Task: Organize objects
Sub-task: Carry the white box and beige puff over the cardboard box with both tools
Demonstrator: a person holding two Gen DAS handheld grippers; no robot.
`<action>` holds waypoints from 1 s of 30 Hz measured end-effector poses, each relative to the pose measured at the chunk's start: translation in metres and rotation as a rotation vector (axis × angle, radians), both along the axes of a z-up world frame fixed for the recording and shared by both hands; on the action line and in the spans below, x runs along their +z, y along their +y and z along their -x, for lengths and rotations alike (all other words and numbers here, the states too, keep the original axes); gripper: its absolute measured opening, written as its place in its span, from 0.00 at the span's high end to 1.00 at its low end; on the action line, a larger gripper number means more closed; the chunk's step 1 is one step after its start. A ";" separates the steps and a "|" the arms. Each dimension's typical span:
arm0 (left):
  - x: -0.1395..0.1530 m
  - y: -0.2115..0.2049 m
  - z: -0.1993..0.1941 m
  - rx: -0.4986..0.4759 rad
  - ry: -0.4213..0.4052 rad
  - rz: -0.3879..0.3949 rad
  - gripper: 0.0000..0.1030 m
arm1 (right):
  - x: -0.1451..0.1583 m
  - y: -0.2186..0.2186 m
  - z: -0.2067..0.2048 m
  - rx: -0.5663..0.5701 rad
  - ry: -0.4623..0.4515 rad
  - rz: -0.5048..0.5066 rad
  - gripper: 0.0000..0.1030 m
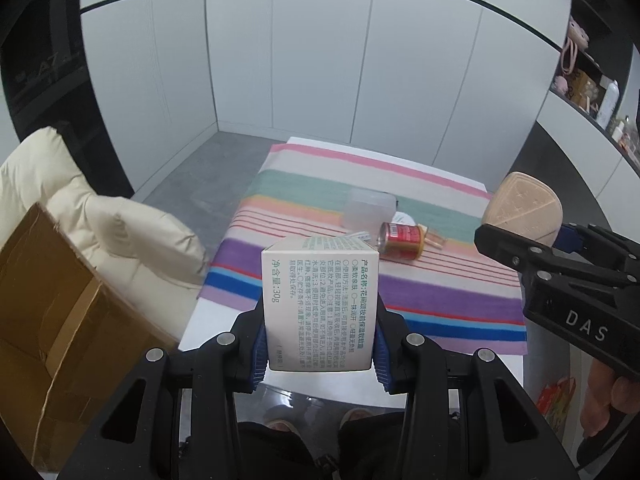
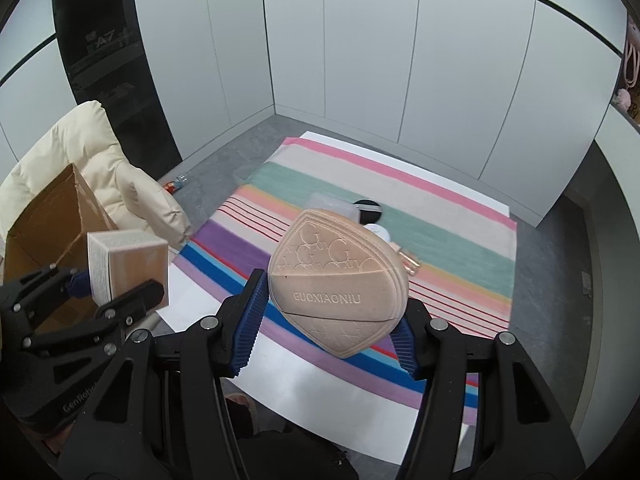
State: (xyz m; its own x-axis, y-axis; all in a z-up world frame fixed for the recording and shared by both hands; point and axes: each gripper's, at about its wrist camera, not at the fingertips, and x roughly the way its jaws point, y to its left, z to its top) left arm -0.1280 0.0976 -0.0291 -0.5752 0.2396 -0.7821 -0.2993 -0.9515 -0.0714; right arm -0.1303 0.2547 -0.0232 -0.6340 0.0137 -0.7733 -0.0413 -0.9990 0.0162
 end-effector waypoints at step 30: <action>0.010 -0.129 -0.002 0.233 0.048 -0.009 0.58 | 0.004 -0.134 0.036 0.240 0.031 0.031 0.42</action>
